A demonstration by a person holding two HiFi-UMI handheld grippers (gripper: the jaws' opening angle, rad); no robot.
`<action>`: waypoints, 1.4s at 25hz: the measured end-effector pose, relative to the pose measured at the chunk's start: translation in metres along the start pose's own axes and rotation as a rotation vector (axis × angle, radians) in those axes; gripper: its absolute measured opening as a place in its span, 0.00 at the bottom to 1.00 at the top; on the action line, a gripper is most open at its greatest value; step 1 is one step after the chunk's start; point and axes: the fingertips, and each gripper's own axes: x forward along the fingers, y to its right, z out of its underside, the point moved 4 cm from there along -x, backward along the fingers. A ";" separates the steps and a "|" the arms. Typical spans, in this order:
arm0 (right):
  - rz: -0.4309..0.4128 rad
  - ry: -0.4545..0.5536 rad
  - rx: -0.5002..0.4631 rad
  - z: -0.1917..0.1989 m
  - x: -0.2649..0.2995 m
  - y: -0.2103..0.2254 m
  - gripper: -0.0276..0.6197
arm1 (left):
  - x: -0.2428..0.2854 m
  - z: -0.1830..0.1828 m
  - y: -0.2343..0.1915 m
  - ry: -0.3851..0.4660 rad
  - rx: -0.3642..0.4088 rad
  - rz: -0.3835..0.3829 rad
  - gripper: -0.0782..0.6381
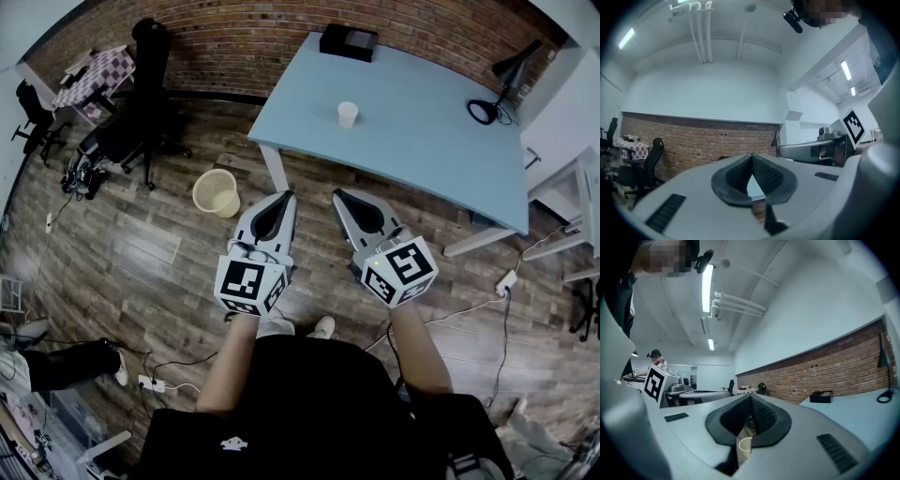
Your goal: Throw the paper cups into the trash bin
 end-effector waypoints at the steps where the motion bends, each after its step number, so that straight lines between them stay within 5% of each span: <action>1: 0.001 0.003 -0.002 0.000 0.000 0.001 0.05 | 0.001 0.000 0.000 0.001 -0.001 -0.003 0.12; 12: -0.016 0.014 0.009 0.003 -0.008 0.006 0.05 | -0.003 0.006 0.007 -0.015 -0.013 -0.023 0.12; 35: 0.023 0.009 -0.012 0.002 0.063 0.039 0.05 | 0.046 0.014 -0.057 -0.030 -0.026 0.001 0.12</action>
